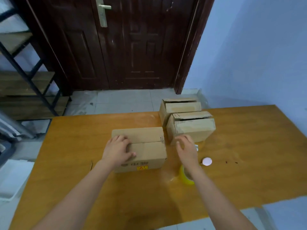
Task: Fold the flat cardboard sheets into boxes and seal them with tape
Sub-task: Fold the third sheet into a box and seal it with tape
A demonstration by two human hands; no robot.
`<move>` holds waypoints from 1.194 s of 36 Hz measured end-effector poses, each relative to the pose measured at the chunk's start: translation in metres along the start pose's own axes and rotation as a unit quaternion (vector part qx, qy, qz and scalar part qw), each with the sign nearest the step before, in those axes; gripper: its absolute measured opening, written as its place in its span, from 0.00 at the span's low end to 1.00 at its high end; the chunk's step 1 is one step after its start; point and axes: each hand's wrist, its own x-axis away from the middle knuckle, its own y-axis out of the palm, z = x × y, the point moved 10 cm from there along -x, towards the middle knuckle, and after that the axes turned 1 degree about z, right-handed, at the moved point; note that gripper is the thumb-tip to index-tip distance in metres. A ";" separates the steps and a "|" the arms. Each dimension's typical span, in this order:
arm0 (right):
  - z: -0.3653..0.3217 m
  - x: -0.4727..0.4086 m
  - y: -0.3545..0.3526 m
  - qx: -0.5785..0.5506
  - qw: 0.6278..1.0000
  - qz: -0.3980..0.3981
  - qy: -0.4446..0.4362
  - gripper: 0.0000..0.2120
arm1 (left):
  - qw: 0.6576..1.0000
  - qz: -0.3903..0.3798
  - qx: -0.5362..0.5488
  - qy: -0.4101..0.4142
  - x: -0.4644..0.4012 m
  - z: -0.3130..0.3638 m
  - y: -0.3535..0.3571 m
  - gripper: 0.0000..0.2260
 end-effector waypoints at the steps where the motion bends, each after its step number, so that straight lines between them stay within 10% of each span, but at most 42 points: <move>1: 0.020 0.003 -0.007 -0.003 1.000 -0.006 0.031 0.09 | 1.000 0.019 0.001 0.010 -0.001 0.006 -0.006 0.23; 7: 0.126 0.035 -0.015 0.053 0.979 -0.087 0.179 0.09 | 0.964 0.170 0.115 0.167 0.016 0.098 -0.046 0.15; 12: 0.167 0.057 0.011 0.099 0.948 -0.186 0.238 0.21 | 0.965 -0.022 0.201 0.166 0.022 0.166 0.028 0.10; 16: 0.181 0.064 0.012 0.073 0.944 -0.158 0.280 0.23 | 0.961 -0.146 0.231 -0.034 0.024 0.154 0.109 0.11; 22: 0.206 0.069 0.019 0.009 0.932 -0.159 0.327 0.22 | 0.689 -0.340 0.494 -0.407 0.067 0.142 0.202 0.27; 25: 0.211 0.070 0.026 -0.018 0.931 -0.169 0.324 0.17 | 0.641 -0.382 0.503 -0.436 0.072 0.157 0.219 0.33; 39: 0.220 0.076 0.027 0.030 0.935 -0.189 0.298 0.23 | 0.616 -0.277 0.592 -0.441 0.043 0.184 0.218 0.11; 43: 0.217 0.087 0.006 -0.087 0.936 -0.087 0.331 0.18 | 0.701 -0.175 0.598 -0.347 0.019 0.185 0.187 0.10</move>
